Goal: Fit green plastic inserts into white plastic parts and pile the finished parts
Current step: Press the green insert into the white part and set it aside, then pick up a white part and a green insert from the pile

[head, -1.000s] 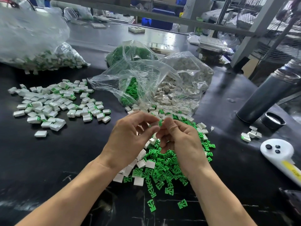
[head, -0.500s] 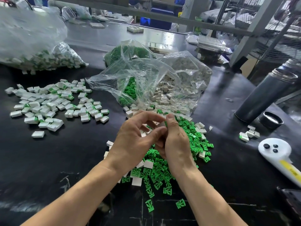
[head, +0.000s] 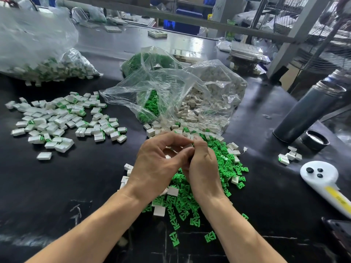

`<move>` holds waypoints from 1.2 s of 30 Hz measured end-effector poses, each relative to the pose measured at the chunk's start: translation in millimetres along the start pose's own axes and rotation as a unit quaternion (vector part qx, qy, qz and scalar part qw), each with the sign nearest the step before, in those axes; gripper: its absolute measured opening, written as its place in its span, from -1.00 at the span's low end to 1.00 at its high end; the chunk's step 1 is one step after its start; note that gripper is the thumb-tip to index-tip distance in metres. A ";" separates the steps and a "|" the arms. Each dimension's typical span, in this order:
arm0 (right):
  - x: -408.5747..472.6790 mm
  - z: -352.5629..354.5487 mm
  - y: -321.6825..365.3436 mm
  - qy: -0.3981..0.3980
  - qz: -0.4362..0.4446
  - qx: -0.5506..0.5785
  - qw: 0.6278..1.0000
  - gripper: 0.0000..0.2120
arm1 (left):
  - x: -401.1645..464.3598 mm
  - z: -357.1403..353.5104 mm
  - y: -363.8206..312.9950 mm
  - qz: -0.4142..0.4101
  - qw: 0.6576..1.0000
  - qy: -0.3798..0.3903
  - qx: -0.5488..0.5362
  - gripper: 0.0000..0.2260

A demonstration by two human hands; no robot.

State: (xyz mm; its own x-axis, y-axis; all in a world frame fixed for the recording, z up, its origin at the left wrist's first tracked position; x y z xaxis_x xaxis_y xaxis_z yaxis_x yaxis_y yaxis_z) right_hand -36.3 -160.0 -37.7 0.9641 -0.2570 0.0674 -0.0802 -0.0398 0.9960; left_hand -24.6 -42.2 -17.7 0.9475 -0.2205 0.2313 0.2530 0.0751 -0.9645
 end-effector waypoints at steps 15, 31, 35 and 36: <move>-8.1 -3.5 8.6 0.030 0.038 0.041 0.998 -0.36 | -6.6 -2.3 -4.2 -0.064 0.998 -0.017 -0.007 -0.83; 1.6 -0.2 -1.1 -0.031 0.036 -0.016 0.999 -0.52 | -5.7 -5.9 1.8 -0.018 1.000 -0.019 -0.001 -0.89; 2.8 0.5 -1.8 -0.024 0.031 -0.002 0.999 -0.51 | -5.3 -5.4 2.6 -0.024 1.000 -0.016 -0.006 -0.90; 2.8 0.6 -2.1 -0.023 0.030 0.000 0.999 -0.51 | -5.5 -4.7 2.5 -0.027 1.000 -0.015 -0.007 -0.90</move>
State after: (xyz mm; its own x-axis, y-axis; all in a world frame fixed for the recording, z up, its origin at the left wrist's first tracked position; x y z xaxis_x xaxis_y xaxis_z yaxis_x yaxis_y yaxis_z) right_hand -33.6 -161.2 -39.7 0.9449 -0.3027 0.1245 -0.1376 -0.0222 0.9902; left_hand -30.1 -45.4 -22.0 0.9384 -0.1940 0.2860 0.3007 0.0506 -0.9524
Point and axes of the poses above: each hand's wrist, its own x-axis towards the middle knuckle, its own z-axis out of the back of the hand, y = z × x, the point moved 2 cm from there along x, towards the middle knuckle, and after that the axes turned 3 degrees about z, right-handed, at the moved point
